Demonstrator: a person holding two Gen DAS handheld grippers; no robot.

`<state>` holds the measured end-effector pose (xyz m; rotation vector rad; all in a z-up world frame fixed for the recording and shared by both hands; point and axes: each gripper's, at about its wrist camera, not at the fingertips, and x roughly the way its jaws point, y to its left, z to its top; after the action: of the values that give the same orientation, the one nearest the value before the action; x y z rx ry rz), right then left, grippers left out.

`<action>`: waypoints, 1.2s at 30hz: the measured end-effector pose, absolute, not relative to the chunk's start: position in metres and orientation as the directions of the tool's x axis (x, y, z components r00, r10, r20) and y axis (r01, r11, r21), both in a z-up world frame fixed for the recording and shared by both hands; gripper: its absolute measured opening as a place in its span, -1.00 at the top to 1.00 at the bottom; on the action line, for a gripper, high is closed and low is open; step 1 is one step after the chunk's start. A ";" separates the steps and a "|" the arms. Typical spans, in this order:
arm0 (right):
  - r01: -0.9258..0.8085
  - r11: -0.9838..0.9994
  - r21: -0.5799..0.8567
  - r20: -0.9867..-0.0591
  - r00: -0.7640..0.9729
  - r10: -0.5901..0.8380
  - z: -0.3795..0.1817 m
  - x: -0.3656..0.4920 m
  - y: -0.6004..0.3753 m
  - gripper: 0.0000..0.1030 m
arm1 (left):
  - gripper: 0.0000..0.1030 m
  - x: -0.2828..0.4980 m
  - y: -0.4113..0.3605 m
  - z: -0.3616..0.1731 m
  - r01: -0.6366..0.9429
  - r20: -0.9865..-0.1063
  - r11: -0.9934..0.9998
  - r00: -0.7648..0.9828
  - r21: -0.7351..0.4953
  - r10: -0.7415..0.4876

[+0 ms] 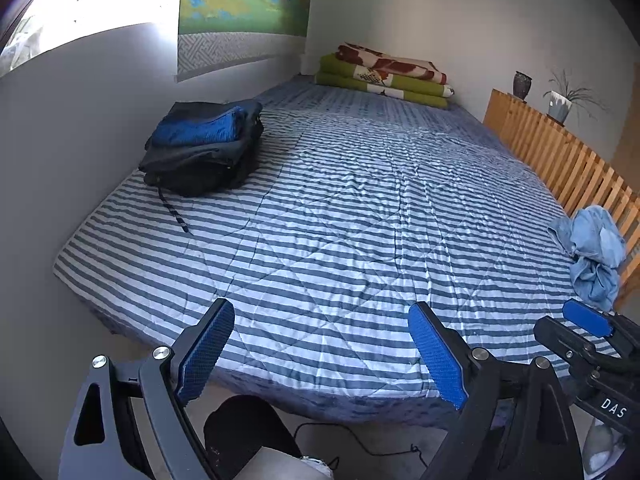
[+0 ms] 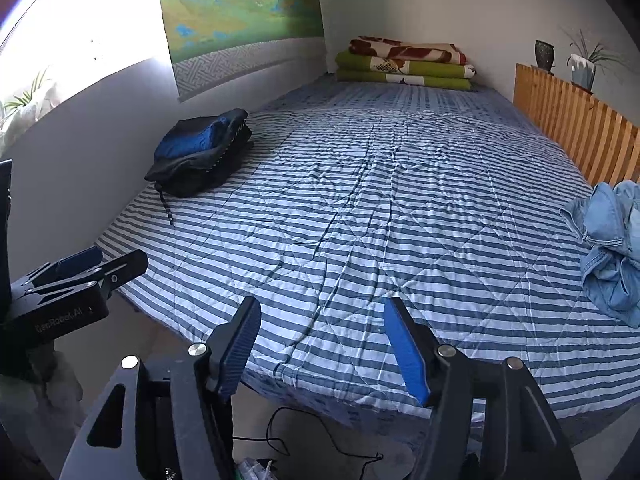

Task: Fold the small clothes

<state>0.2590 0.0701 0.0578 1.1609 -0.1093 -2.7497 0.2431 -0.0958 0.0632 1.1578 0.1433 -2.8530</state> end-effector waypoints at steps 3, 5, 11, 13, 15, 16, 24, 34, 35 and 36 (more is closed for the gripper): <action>0.118 -0.985 0.126 -0.703 -0.690 -0.173 0.058 0.260 0.068 -0.17 | -0.77 0.243 -0.097 0.063 0.095 -0.699 -0.994 -0.714 -0.060 -0.026; 0.121 -0.984 0.128 -0.702 -0.690 -0.176 0.058 0.261 0.067 -0.17 | -0.77 0.244 -0.097 0.062 0.098 -0.701 -0.993 -0.713 -0.060 -0.028; 0.125 -0.984 0.126 -0.706 -0.685 -0.177 0.057 0.262 0.067 -0.17 | -0.77 0.247 -0.095 0.062 0.102 -0.698 -0.993 -0.716 -0.060 -0.031; 0.121 -0.984 0.128 -0.706 -0.686 -0.177 0.057 0.263 0.067 -0.17 | -0.77 0.247 -0.095 0.062 0.099 -0.699 -0.993 -0.714 -0.061 -0.028; 0.120 -0.985 0.127 -0.706 -0.687 -0.175 0.057 0.263 0.067 -0.17 | -0.77 0.247 -0.094 0.061 0.096 -0.700 -0.994 -0.714 -0.059 -0.027; 0.119 -0.985 0.126 -0.706 -0.687 -0.173 0.057 0.263 0.067 -0.17 | -0.77 0.247 -0.094 0.062 0.095 -0.699 -0.994 -0.715 -0.059 -0.027; 0.119 -0.985 0.125 -0.704 -0.689 -0.172 0.058 0.263 0.067 -0.17 | -0.77 0.249 -0.091 0.064 0.090 -0.696 -0.994 -0.718 -0.059 -0.024; 0.111 -0.985 0.134 -0.710 -0.683 -0.173 0.055 0.263 0.065 -0.17 | -0.77 0.247 -0.096 0.061 0.096 -0.703 -0.994 -0.710 -0.052 -0.032; 0.111 -0.985 0.133 -0.711 -0.681 -0.173 0.054 0.263 0.064 -0.17 | -0.77 0.247 -0.097 0.061 0.100 -0.704 -0.993 -0.710 -0.055 -0.033; 0.111 -0.985 0.132 -0.712 -0.681 -0.172 0.054 0.263 0.064 -0.17 | -0.77 0.246 -0.098 0.060 0.102 -0.704 -0.993 -0.710 -0.056 -0.033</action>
<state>0.2628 0.0637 0.0540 1.1741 -0.1163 -2.7438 0.2460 -0.0984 0.0600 1.1645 0.1392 -2.8359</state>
